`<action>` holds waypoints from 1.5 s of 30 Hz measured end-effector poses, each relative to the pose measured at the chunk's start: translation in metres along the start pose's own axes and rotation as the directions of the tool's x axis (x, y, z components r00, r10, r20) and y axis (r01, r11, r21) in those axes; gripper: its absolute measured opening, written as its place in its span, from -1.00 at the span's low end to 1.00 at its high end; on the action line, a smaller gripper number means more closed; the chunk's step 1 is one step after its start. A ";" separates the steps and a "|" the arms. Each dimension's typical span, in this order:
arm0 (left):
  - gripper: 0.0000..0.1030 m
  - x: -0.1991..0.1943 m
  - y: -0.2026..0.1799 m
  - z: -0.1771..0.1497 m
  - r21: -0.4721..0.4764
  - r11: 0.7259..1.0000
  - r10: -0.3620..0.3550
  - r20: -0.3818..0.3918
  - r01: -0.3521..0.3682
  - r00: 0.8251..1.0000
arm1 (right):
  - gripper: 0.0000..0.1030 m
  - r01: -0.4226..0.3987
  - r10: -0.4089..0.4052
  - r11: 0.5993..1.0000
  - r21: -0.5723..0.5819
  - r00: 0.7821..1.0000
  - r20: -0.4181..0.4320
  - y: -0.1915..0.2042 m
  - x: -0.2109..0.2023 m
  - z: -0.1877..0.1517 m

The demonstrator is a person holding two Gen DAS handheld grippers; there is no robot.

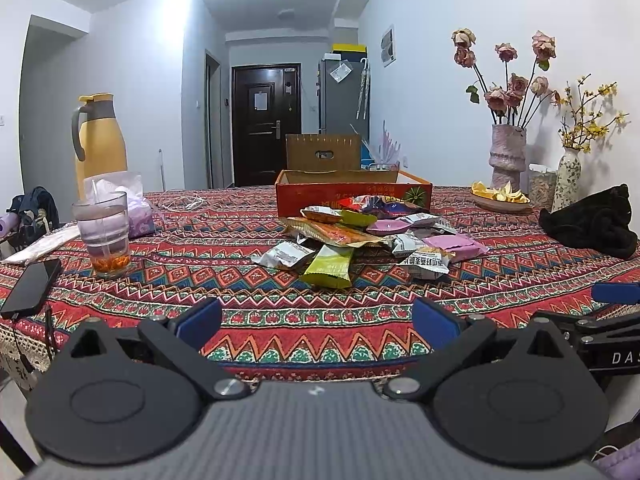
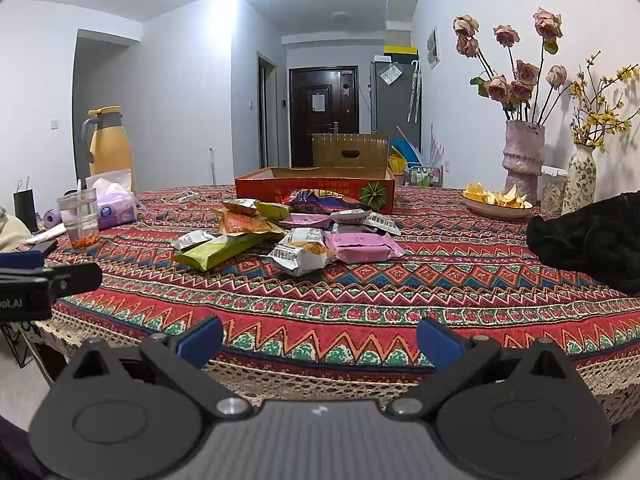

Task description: Organize snacks

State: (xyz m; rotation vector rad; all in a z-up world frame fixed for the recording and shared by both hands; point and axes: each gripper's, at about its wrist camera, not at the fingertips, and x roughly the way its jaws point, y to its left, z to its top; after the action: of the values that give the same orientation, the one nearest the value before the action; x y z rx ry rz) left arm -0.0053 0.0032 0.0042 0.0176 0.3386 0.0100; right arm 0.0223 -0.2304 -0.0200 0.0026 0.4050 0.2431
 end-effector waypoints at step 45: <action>1.00 0.046 0.015 0.003 -0.016 0.999 0.034 -0.054 -0.035 0.998 | 1.00 0.011 -0.010 1.000 0.021 0.999 -0.040 0.009 0.048 0.017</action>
State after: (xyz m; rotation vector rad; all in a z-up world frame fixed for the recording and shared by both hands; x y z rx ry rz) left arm 0.0384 0.0190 -0.0081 0.0060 0.3921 0.0478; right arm 0.0700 -0.2100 -0.0223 0.0168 0.4470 0.2288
